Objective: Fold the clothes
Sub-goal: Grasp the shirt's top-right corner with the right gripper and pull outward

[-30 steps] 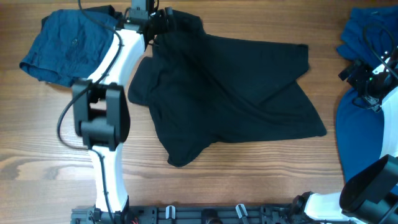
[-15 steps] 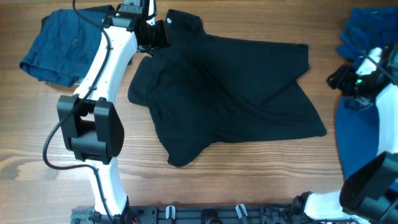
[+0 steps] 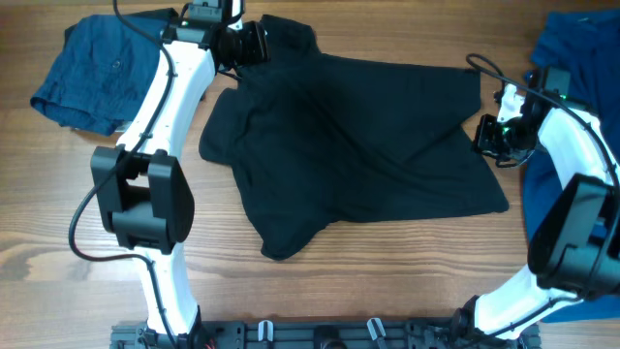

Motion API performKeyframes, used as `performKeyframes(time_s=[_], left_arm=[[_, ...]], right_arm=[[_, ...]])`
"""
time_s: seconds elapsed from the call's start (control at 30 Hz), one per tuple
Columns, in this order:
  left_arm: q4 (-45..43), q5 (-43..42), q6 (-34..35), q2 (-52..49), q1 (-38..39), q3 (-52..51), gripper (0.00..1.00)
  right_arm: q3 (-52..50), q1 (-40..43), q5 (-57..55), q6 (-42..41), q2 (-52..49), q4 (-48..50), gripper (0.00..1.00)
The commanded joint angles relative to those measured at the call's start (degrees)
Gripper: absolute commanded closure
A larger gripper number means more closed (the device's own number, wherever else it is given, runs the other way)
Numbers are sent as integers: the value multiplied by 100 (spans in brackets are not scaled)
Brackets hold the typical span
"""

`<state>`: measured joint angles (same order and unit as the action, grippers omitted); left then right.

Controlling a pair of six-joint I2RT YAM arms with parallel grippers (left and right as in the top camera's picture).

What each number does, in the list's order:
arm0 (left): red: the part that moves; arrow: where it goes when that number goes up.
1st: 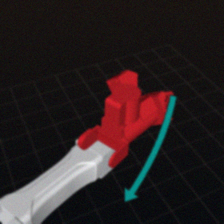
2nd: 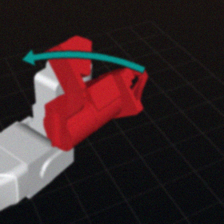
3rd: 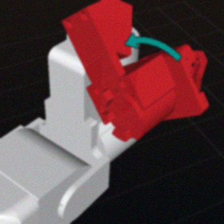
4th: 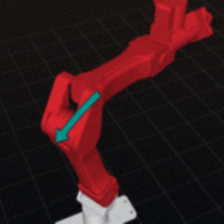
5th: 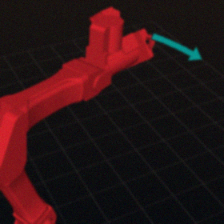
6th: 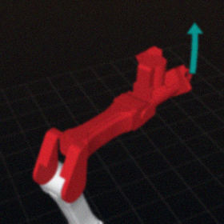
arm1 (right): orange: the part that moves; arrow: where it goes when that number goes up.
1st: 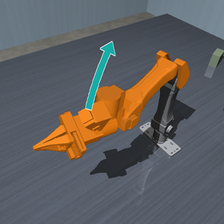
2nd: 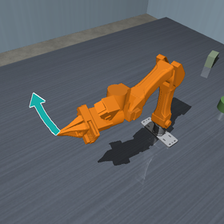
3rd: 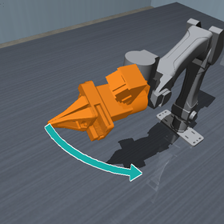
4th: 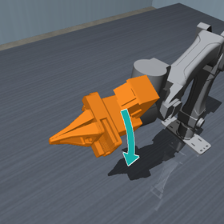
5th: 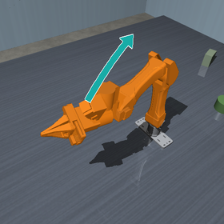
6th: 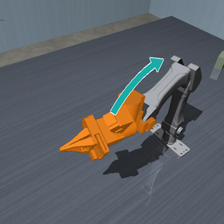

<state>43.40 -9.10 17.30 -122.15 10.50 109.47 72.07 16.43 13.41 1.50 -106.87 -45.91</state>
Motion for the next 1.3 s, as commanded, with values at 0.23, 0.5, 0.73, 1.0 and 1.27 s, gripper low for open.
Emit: performKeyframes(time_s=[0.23, 0.5, 0.73, 1.0, 1.27], left_arm=[[-35, -28, 7, -367, -11, -2, 33], [-35, -26, 2, -367, -11, -2, 32], [-33, -26, -13, -367, -11, -2, 32], [74, -2, -35, -367, -13, -2, 30], [13, -2, -35, -367, -13, -2, 27]], right_arm=[[-42, -254, 616, 136, -909, 741, 96], [-50, -225, -1816, -1296, -1189, 247, 96], [-50, 166, -2712, -1508, -1187, -195, 96], [260, 280, -2688, -1676, -1123, -297, 96], [2288, 249, -994, -1051, -756, -754, 95]])
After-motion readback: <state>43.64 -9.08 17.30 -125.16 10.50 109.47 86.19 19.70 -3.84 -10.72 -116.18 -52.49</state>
